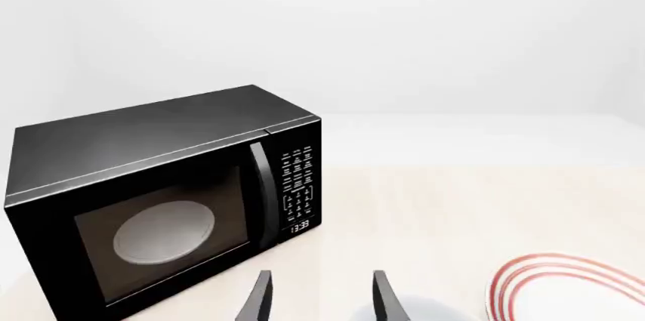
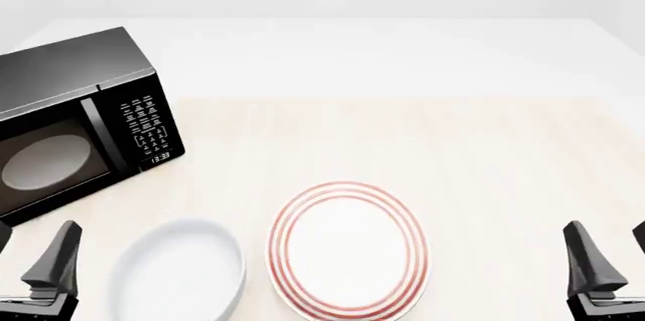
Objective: Open the microwave.
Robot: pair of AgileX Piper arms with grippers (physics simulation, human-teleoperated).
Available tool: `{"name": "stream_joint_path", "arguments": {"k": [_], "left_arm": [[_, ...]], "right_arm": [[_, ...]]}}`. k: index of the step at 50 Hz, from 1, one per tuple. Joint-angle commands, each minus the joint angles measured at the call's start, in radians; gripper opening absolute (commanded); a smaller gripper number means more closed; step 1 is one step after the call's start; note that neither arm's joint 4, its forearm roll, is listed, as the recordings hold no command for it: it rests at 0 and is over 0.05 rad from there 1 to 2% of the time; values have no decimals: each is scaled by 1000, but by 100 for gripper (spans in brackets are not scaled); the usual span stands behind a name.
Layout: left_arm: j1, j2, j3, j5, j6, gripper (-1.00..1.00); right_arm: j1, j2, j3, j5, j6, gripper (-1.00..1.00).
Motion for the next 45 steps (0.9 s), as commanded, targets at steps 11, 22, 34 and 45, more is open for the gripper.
{"name": "stream_joint_path", "arguments": {"k": [11, 22, 34, 45], "left_arm": [[6, 27, -3, -17, 12, 100], [55, 101, -47, -49, 34, 100], [86, 516, -85, -364, 39, 100], [111, 739, -128, -530, 18, 100]], "right_arm": [[0, 4, -3, -1, 1, 100], [0, 3, -3, 2, 1, 100], [0, 2, -3, 2, 1, 100], [0, 2, -3, 2, 1, 100]]}}
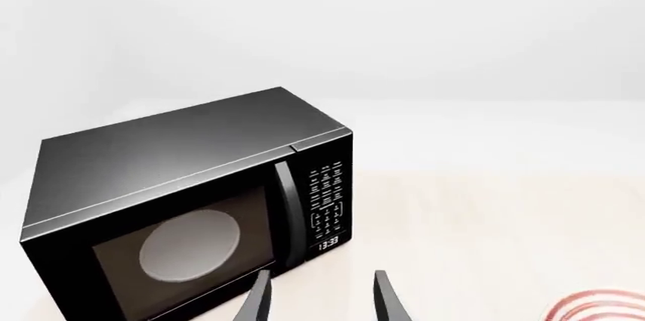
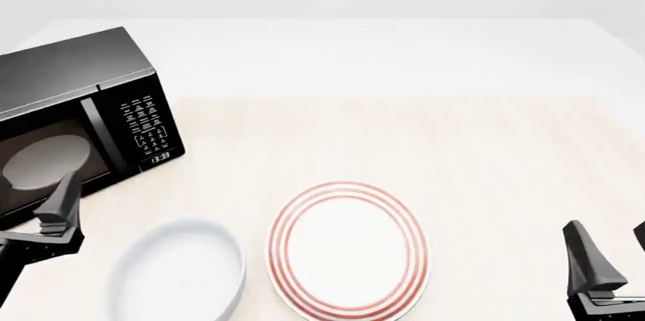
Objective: Open the microwave.
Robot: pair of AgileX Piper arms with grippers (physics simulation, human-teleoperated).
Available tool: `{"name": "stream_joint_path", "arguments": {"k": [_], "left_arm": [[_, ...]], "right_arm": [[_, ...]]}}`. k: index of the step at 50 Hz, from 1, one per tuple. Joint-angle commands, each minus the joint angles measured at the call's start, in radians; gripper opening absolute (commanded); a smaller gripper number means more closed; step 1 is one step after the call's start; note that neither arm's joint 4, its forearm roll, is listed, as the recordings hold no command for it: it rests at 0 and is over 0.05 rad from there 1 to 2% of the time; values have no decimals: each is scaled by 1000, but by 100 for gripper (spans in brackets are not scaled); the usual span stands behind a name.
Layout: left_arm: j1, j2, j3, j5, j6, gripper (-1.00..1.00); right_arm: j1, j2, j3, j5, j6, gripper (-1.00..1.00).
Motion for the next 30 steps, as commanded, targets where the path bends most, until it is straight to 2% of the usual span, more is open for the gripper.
{"name": "stream_joint_path", "arguments": {"k": [1, 19, 30], "left_arm": [[29, 253, -39, -189, -12, 100], [25, 510, -117, -339, -11, 100], [28, 583, -149, -358, 5, 100]], "right_arm": [[0, -1, 0, 0, 0, 100], [0, 0, 0, 0, 0, 100], [0, 0, 0, 0, 0, 100]]}}
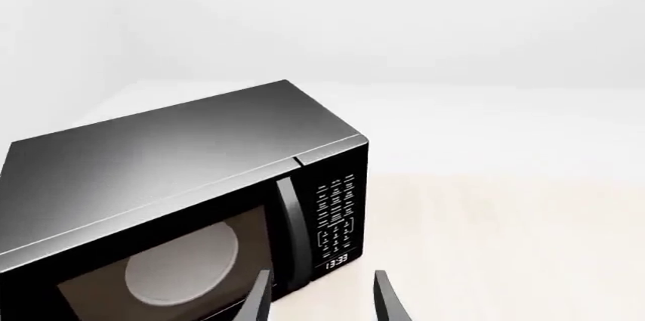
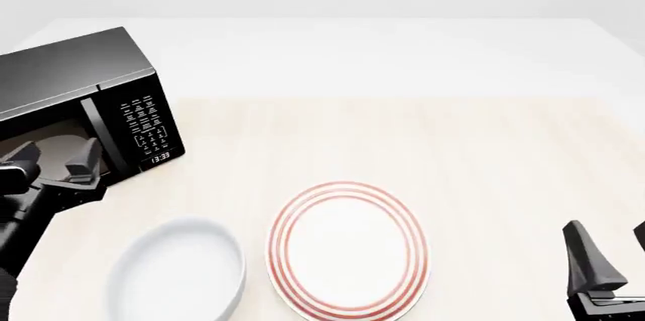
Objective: Open the microwave.
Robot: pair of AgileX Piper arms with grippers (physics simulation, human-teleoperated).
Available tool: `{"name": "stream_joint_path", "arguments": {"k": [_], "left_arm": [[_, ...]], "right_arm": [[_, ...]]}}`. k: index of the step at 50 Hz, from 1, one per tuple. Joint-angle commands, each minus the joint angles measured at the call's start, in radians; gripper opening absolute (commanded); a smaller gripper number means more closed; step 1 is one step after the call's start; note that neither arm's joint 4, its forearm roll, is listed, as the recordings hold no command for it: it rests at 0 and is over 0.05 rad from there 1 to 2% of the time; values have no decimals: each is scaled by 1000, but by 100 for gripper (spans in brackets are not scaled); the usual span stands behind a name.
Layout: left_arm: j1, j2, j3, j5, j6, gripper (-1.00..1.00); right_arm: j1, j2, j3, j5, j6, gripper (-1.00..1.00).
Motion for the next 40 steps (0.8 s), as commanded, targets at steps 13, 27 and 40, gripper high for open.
{"name": "stream_joint_path", "arguments": {"k": [13, 27, 40], "left_arm": [[23, 215, -90, -70, 44, 100], [20, 336, -135, -114, 41, 100], [20, 421, -156, -150, 26, 100]], "right_arm": [[0, 0, 0, 0, 0, 100], [0, 0, 0, 0, 0, 100], [0, 0, 0, 0, 0, 100]]}}
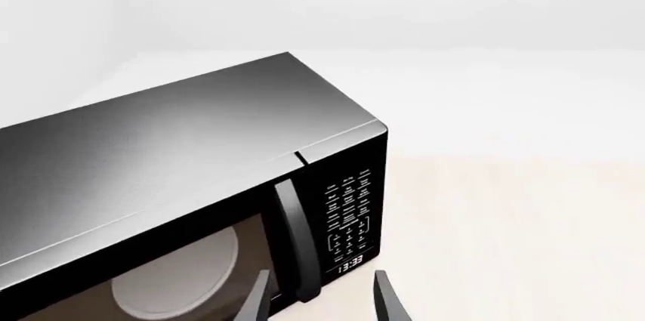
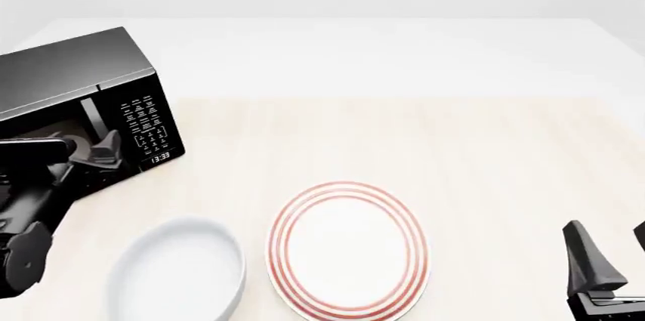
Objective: Open the microwave.
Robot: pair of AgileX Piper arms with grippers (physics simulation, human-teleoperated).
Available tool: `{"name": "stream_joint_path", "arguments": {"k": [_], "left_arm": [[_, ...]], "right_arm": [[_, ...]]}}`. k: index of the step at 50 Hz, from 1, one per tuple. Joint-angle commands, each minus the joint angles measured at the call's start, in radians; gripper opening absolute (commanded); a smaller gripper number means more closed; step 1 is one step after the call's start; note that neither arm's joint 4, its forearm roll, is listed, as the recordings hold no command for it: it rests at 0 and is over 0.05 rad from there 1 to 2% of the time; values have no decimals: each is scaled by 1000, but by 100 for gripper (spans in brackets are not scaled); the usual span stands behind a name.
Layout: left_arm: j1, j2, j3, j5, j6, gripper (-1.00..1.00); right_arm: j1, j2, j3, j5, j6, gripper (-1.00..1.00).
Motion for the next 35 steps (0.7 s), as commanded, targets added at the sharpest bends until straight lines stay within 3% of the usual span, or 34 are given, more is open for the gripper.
{"name": "stream_joint_path", "arguments": {"k": [1, 35], "left_arm": [[2, 90, -23, -40, -15, 100], [29, 270, -116, -80, -47, 100]], "right_arm": [[0, 0, 0, 0, 0, 100], [0, 0, 0, 0, 0, 100]]}}
